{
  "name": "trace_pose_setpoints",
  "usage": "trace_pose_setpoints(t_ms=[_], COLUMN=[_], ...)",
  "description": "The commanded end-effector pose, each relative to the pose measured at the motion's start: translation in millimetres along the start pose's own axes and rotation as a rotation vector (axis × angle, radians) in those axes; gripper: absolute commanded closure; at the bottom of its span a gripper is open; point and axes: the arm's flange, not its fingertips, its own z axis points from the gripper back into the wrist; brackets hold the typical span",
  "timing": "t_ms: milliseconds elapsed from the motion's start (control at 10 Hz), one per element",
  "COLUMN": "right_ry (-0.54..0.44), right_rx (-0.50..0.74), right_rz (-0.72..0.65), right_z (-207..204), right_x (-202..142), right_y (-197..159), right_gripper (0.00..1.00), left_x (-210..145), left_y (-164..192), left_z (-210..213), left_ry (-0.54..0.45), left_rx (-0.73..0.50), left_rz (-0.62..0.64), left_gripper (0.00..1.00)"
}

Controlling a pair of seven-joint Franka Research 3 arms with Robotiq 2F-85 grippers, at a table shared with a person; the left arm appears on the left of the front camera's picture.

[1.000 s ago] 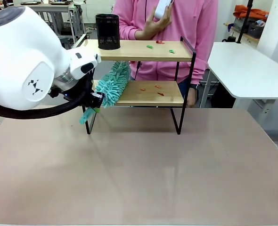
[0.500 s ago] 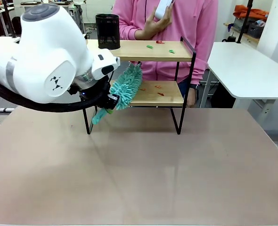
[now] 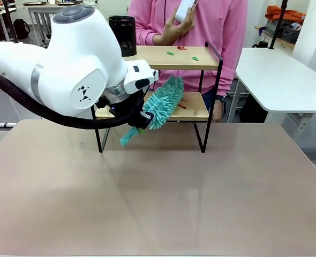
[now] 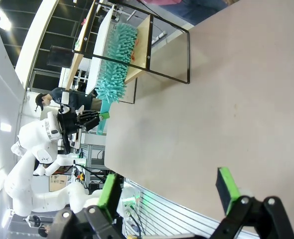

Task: Clean the shelf.
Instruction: Clean the specific tier of the Shelf with the Duster once objects are removed.

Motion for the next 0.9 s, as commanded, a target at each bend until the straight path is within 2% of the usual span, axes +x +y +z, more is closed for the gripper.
trace_pose_setpoints(t_ms=[0,200,400,600,800], right_ry=[-0.016,-0.016,-0.016,-0.016,-0.016], right_rx=[0.020,0.020,0.020,0.020,0.020], right_rz=[0.024,0.024,0.024,0.024,0.024], right_z=[0,0,0,0,0], right_x=[4,4,4,4,4], right_y=[2,2,2,2,2], right_gripper=[0.00,0.00,0.00,0.00,0.00], left_x=[5,3,-4,-10,-21], left_y=[3,5,14,25,41], left_z=[-4,-4,0,17,36], left_ry=[0.039,0.057,0.079,0.139,0.177], left_rx=[-0.002,0.005,0.012,-0.095,-0.185], left_rz=[-0.093,-0.171,-0.302,-0.417,-0.473], left_gripper=[0.88,0.88,0.88,0.88,0.88])
